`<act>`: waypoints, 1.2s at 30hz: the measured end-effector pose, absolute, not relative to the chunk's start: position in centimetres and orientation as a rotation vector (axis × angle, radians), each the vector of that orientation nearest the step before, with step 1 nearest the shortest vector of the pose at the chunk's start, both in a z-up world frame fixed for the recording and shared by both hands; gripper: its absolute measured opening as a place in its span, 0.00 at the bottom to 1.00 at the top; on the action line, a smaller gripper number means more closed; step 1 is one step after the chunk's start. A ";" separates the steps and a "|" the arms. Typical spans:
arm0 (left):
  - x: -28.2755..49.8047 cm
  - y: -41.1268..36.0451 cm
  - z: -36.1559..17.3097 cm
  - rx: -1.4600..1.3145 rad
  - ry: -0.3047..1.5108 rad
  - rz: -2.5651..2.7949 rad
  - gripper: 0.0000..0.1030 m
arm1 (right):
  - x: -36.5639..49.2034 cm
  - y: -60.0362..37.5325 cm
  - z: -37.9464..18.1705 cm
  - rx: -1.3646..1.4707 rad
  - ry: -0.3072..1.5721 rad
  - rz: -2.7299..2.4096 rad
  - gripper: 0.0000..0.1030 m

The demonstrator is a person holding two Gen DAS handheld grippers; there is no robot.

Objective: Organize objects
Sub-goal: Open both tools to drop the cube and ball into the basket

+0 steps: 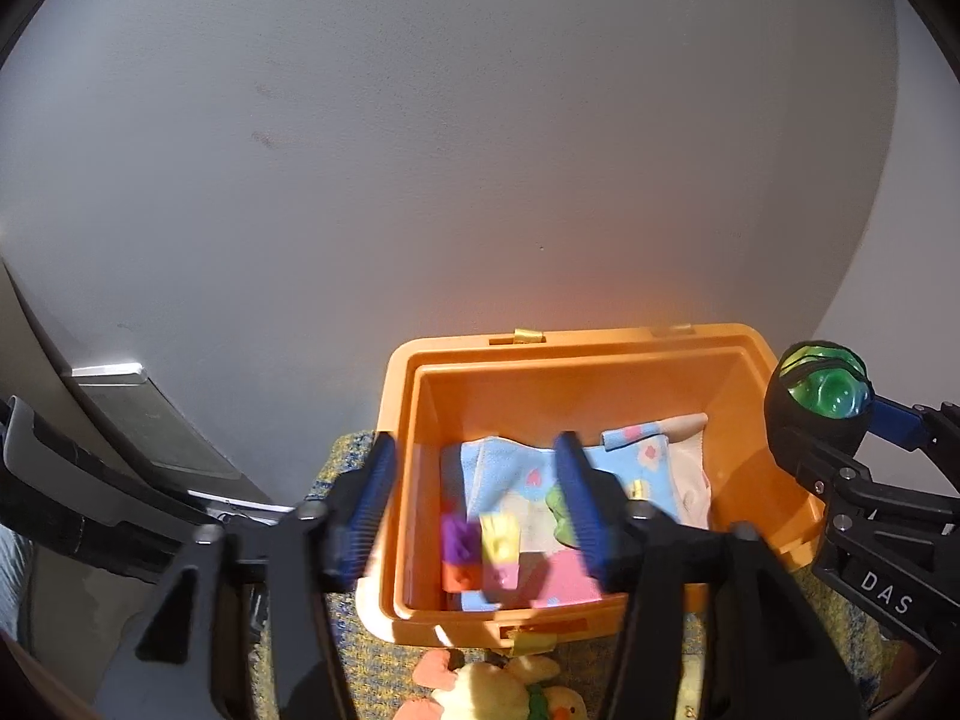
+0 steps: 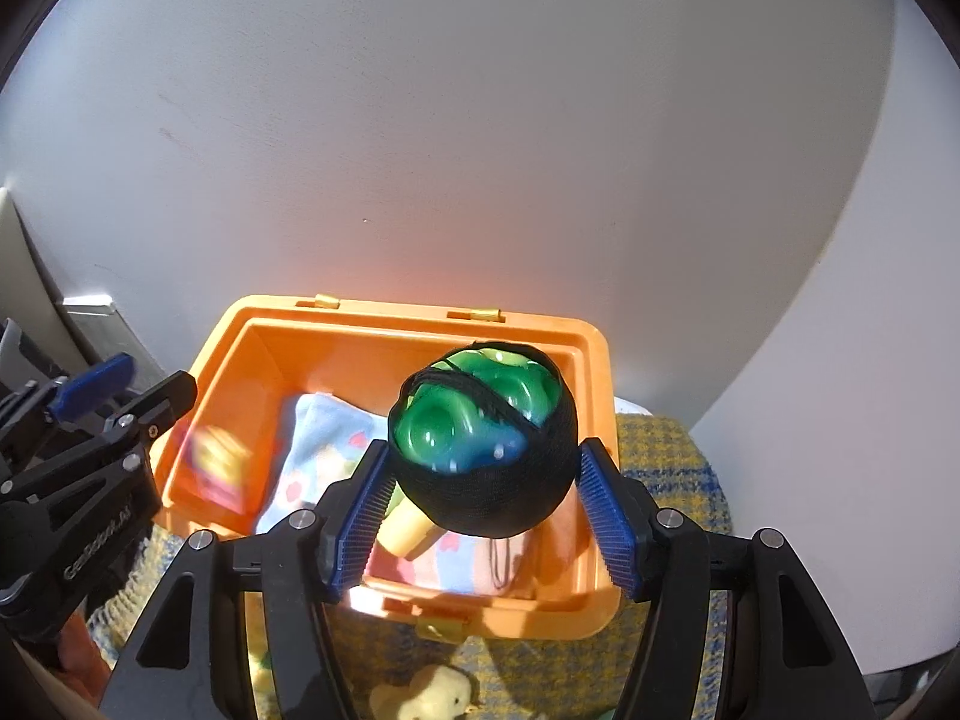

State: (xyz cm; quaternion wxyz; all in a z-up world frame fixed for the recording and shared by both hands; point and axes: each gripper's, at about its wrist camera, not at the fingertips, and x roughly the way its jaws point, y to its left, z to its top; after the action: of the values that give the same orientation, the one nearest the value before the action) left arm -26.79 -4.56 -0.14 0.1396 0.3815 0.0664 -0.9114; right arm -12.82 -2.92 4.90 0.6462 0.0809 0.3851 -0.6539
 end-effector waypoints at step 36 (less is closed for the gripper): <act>-18.6 -1.3 4.0 0.957 0.203 -2.534 0.95 | -14.3 5.7 6.8 0.153 0.805 -1.547 0.85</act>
State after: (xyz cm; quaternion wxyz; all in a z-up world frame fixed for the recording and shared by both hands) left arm -18.59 -1.32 4.00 0.2113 0.3443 0.0730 -0.9119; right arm -14.30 5.71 6.82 0.6407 0.0670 0.3529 -0.6786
